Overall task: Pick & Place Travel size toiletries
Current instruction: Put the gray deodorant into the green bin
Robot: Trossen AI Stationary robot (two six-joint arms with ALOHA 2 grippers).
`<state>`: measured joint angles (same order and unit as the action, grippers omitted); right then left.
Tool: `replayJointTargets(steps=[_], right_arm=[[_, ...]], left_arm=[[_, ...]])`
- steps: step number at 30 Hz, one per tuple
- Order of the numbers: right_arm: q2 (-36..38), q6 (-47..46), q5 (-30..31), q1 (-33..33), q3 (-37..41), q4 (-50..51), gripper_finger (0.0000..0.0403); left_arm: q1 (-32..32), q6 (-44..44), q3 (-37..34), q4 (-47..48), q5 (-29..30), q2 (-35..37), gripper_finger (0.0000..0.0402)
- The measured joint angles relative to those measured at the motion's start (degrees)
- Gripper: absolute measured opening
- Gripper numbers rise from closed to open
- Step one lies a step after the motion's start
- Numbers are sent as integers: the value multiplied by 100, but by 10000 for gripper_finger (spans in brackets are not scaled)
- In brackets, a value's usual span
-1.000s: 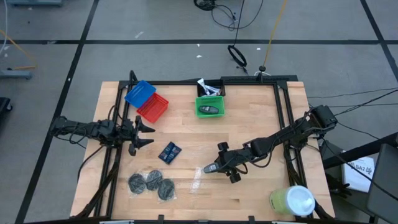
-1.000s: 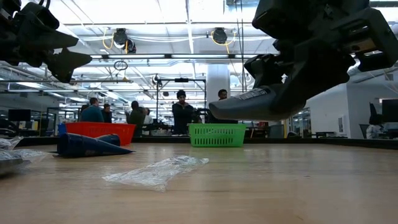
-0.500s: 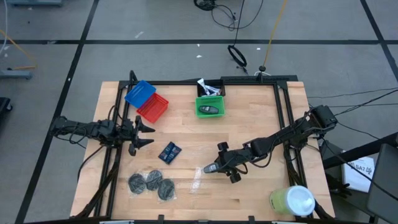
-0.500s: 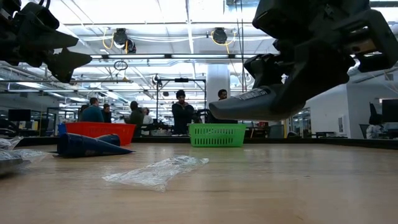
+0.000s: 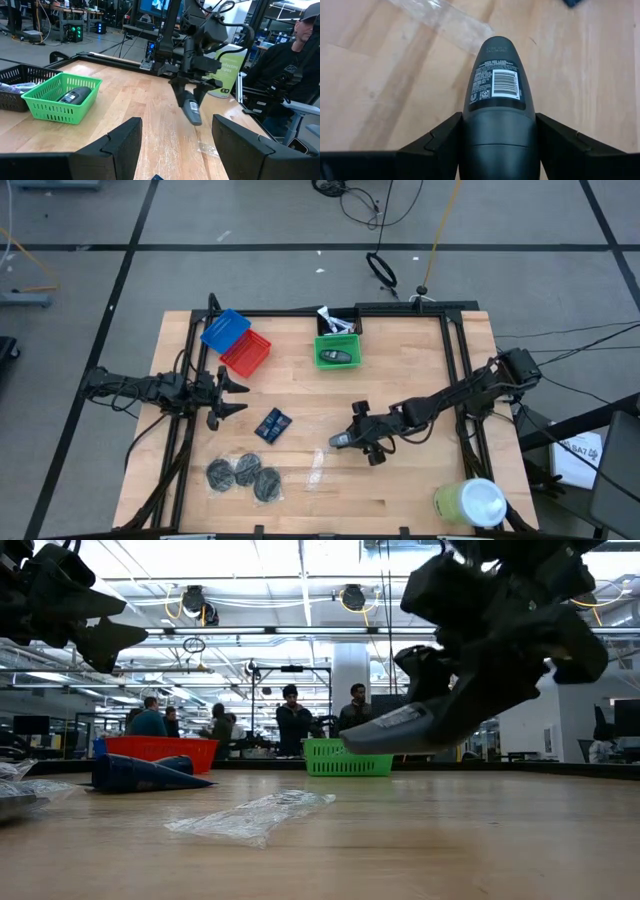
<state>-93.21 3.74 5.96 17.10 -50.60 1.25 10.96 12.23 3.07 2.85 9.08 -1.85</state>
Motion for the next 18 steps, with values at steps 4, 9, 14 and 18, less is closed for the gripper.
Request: replayJointTargets(steps=[4,9,14,18], right_arm=[[0,1,-4,-126,71,-105,207],[189,157,-18,-232,75,-233,207],[620,477,-97,-409,73,-550,208],[898,582,-524,-662,73,-779,208]], left_arm=[[0,0,0,0,0,-2,237],[0,0,0,0,0,0,237],[0,0,0,0,-2,-2,237],[0,0,0,0,-2,-2,237]])
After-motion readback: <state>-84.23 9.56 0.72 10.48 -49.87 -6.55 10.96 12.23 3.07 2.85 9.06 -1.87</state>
